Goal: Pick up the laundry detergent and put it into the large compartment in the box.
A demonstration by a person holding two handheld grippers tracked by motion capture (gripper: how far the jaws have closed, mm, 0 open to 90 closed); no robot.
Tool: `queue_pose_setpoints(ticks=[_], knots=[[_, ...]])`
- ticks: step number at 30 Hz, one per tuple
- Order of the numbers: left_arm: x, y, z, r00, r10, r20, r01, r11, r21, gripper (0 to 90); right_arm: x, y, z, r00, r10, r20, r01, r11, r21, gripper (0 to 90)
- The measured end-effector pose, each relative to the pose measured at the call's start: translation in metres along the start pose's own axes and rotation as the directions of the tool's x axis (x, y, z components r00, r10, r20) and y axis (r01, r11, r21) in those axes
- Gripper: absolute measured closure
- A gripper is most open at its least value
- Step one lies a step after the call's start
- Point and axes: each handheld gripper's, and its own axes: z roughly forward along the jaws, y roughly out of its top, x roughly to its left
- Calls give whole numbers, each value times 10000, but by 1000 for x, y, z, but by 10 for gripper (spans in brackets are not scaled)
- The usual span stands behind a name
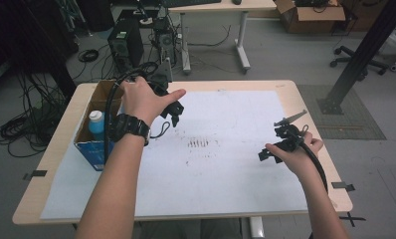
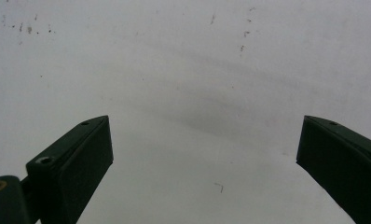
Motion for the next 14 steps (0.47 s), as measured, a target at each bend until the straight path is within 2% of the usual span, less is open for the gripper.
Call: queue_pose_setpoints(ticks=[14], knots=[[-2,1,1,9999,106,56,-106,9999,20,51,-2,-2,0,10000,71,-9,-71,10000,-5,36]])
